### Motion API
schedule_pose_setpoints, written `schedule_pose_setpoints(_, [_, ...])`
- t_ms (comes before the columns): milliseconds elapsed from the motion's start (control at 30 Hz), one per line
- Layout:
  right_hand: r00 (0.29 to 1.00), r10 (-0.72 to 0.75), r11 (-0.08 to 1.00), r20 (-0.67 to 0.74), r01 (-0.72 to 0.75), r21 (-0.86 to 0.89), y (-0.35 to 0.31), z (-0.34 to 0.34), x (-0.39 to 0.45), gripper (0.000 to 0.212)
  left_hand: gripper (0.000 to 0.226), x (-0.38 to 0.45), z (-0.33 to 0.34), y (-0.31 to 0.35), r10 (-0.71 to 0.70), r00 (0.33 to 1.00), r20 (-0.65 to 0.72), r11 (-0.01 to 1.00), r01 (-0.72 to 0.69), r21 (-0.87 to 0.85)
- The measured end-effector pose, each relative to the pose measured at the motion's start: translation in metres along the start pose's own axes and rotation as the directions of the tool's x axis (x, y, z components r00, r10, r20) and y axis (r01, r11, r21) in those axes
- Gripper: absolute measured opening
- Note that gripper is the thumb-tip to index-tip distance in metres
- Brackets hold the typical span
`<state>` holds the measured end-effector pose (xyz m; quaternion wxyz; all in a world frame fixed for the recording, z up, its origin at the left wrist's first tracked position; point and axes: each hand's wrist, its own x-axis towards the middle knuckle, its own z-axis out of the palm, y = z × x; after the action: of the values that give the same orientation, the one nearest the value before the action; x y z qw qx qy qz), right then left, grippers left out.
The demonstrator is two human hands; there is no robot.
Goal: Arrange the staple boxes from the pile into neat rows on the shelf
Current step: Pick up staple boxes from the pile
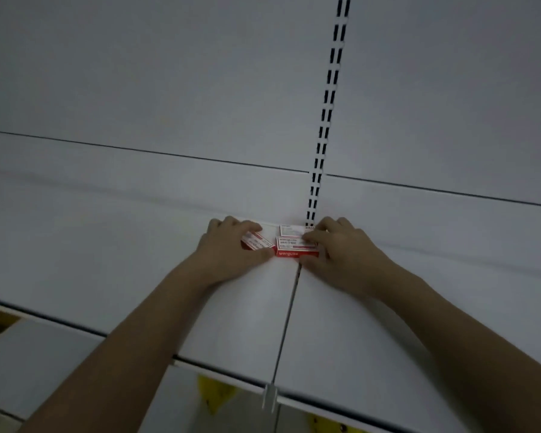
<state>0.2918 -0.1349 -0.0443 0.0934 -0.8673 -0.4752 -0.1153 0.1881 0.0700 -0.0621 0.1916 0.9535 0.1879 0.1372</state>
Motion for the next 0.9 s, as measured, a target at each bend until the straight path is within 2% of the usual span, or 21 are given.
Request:
schedule_pose_setpoints(133, [0.999,0.03,0.996,0.02,-0.032,0.081,-0.005,-0.007,-0.003,0.037,0.057,-0.011,-0.003,-0.001,0.014,0.998,-0.057,0.985,-0.024,-0.17])
schedule_pose_setpoints(267, [0.996,0.072,0.972,0.059,-0.083,0.218,-0.009,-0.01,-0.006,0.031,0.058,-0.019,-0.009,0.0,0.106,0.982,-0.157,0.935,-0.152,-0.319])
schedule_pose_setpoints(333, [0.996,0.053,0.958,0.067,-0.069,0.279,-0.009,-0.013,-0.007,0.03,0.059,-0.02,-0.014,0.003,0.149,0.969,-0.196,0.889,-0.218,-0.403])
schedule_pose_setpoints(433, [0.998,-0.006,0.942,0.055,-0.013,0.336,-0.01,-0.017,-0.008,0.036,0.066,-0.02,-0.017,0.006,0.176,0.959,-0.222,0.86,-0.26,-0.439])
schedule_pose_setpoints(567, [1.0,-0.006,0.915,0.008,0.002,0.404,-0.01,-0.017,-0.008,0.041,0.074,-0.019,-0.017,0.006,0.18,0.964,-0.195,0.845,-0.253,-0.47])
schedule_pose_setpoints(733, [0.997,-0.046,0.877,-0.061,0.07,0.475,-0.014,-0.019,-0.008,0.042,0.072,-0.017,-0.014,0.004,0.18,0.972,-0.15,0.812,-0.233,-0.535])
schedule_pose_setpoints(900, [0.997,-0.051,0.875,-0.051,0.07,0.478,-0.013,-0.021,-0.011,0.04,0.068,-0.017,-0.011,0.004,0.199,0.975,-0.096,0.773,-0.216,-0.596])
